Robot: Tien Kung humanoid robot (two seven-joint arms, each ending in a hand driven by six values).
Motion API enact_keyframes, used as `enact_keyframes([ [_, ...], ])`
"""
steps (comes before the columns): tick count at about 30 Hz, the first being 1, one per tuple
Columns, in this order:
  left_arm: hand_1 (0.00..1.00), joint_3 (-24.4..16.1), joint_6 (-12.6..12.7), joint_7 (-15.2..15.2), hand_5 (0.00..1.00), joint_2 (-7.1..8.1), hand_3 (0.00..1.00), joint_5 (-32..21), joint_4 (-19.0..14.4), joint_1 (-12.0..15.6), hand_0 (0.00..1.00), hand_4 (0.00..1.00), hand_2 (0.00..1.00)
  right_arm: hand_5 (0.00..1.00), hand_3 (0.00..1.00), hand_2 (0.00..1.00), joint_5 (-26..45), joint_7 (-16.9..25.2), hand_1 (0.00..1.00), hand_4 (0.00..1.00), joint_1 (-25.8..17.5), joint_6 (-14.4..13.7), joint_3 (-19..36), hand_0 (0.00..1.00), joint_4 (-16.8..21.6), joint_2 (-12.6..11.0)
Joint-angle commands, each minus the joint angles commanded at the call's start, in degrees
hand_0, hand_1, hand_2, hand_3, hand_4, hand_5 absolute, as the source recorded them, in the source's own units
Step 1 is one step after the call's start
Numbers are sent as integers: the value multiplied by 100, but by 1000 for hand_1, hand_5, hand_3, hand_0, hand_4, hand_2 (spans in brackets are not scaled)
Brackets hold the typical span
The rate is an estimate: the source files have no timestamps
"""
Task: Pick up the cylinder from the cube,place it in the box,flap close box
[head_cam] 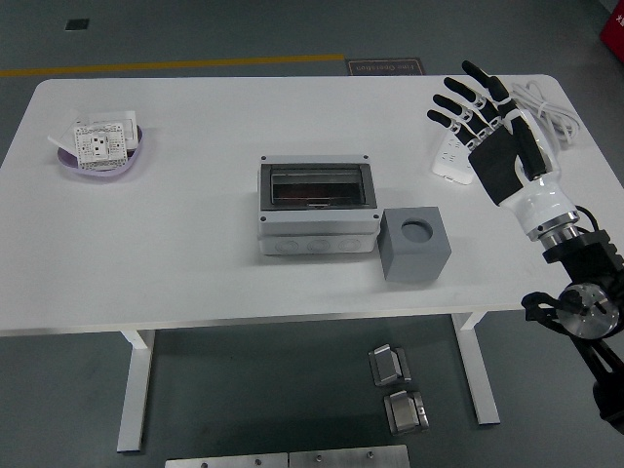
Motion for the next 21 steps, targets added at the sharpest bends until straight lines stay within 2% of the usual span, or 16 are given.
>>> enact_keyframes([
  [3,627,-3,0,2,263,9,684,0,7,6,621,711,595,512,766,714,-531,-231,662,719,-11,-441,-94,683,-15,-13],
  [7,627,-10,-7,14,263,22,684,8,9,29,621,711,595,512,766,714,-1410,-621,662,719,-75,-1039,-60,683,-296,-15],
  [8,626,-7,-11,17,265,24,684,5,9,38,621,712,595,515,743,719,-1651,-685,677,715,-89,-1192,-38,714,-362,-16],
  [11,626,48,-23,29,265,18,684,-42,28,56,621,712,595,515,743,719,-2304,-704,677,715,-103,-1457,36,714,-448,-35],
  [16,628,-28,-29,23,265,23,683,29,3,30,621,711,595,526,720,710,-3148,-499,674,717,-145,-1501,215,714,-446,-60],
  [21,626,-123,-28,22,267,74,682,89,-24,12,621,711,595,531,711,705,-2801,-165,667,714,-269,-1375,388,710,-440,-46],
])
